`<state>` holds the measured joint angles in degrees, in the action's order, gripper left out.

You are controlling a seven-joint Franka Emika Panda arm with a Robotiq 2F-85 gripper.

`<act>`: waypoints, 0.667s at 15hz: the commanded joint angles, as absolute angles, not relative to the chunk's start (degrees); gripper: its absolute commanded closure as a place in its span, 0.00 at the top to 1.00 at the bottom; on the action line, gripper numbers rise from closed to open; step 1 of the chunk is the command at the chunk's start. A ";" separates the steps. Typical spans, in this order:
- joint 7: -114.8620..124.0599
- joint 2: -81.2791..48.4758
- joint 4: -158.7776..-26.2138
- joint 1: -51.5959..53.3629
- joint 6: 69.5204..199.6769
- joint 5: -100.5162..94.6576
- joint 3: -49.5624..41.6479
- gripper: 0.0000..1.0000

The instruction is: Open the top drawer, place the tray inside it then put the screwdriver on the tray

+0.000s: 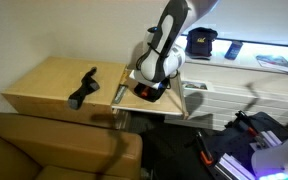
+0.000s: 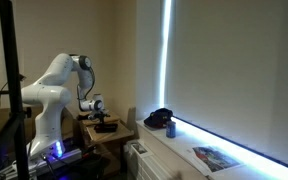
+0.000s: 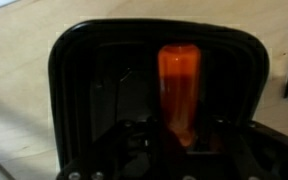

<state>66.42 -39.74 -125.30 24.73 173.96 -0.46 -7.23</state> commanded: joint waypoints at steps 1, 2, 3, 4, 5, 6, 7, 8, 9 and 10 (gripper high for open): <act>62.68 -40.30 -123.21 24.25 170.53 2.18 -6.13 0.60; 62.30 -39.25 -123.38 24.39 168.20 2.26 -6.06 0.64; 62.16 -37.71 -123.88 25.07 165.32 1.98 -6.55 0.71; 62.20 -35.48 -125.38 25.99 162.74 1.06 -7.63 0.77; 62.79 -33.73 -125.91 26.98 160.25 0.15 -8.66 0.85; 63.05 -31.43 -126.46 27.48 157.18 -0.95 -9.20 0.91; 64.22 -29.64 -126.54 28.48 154.28 -2.46 -10.15 0.98; 64.74 -27.00 -126.71 28.88 150.60 -4.39 -10.64 1.00; 65.27 -24.34 -126.94 29.06 146.90 -6.70 -10.88 1.00; 65.39 -21.21 -127.33 28.45 143.74 -8.69 -10.06 1.00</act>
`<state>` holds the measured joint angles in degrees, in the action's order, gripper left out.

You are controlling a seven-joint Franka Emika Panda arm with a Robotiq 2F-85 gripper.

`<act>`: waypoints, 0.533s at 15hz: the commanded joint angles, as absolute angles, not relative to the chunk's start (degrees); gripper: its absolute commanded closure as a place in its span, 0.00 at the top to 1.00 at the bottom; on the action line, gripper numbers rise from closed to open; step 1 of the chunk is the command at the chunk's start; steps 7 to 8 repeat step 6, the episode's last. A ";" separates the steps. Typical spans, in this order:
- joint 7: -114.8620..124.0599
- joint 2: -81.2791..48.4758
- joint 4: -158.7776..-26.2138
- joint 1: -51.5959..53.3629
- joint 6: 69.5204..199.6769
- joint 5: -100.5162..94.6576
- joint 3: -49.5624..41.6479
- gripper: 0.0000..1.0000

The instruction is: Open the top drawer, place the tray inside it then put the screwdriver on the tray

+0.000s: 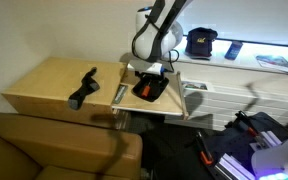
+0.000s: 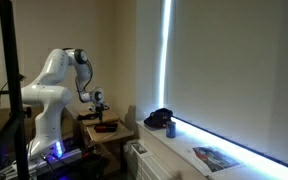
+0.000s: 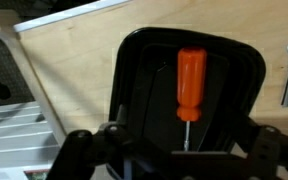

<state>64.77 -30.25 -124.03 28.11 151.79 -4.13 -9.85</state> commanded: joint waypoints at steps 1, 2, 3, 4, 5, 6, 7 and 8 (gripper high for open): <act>65.09 -18.46 -127.53 27.48 140.73 -10.36 -8.78 1.00; 63.91 -14.83 -128.36 26.14 139.51 -11.16 -6.91 1.00; 63.80 -11.81 -129.34 25.32 140.41 -12.37 -5.66 1.00; 62.11 -8.63 -130.98 23.84 143.71 -11.78 -3.47 1.00; 65.47 -15.37 -125.95 23.12 141.27 -12.49 -3.26 1.00; 64.73 -12.43 -126.94 22.25 141.42 -12.23 -1.74 1.00; 64.73 -12.43 -126.94 22.25 141.42 -12.23 -1.74 1.00; 64.73 -12.43 -126.94 22.25 141.42 -12.23 -1.74 1.00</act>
